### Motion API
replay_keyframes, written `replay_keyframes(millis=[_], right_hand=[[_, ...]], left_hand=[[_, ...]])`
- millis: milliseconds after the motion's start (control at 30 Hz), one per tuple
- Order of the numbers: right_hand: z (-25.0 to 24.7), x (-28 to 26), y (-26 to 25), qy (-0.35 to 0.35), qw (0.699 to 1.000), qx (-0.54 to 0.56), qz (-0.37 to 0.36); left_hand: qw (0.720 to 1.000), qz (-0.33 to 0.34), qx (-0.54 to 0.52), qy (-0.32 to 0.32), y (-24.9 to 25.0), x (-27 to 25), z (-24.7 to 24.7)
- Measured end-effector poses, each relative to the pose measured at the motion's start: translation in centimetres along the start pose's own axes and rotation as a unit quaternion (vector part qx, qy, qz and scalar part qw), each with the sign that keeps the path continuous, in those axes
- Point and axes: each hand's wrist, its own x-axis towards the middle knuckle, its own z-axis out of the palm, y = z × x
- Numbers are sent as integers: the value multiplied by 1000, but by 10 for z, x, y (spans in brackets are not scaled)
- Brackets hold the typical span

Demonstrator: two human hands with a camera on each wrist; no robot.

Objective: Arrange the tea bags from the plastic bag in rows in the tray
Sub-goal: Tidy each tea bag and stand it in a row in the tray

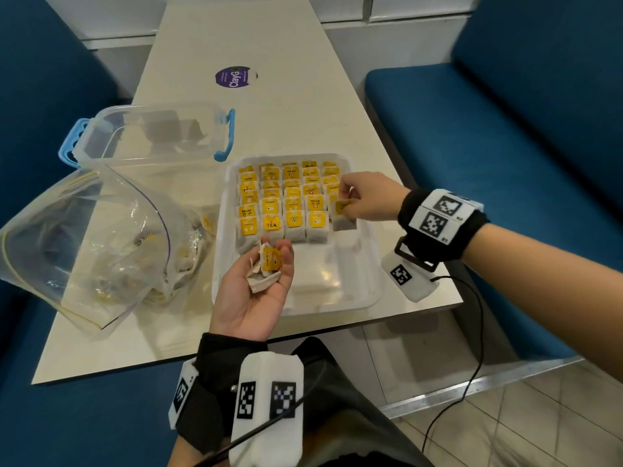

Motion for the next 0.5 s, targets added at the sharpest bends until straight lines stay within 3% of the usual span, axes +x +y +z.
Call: replay_keyframes(millis=[267,367,500], right_hand=[[12,31,2,-88,988,-126,-10],[17,43,1,-129,979,-157,8],[18,52,1,-164,970,-177,35]], left_hand=[[1000,1,-12,-9,2,5,-5],[998,-14,-23,-56,6,7,-11],[999,-8,-12,-51,7,8,-11]])
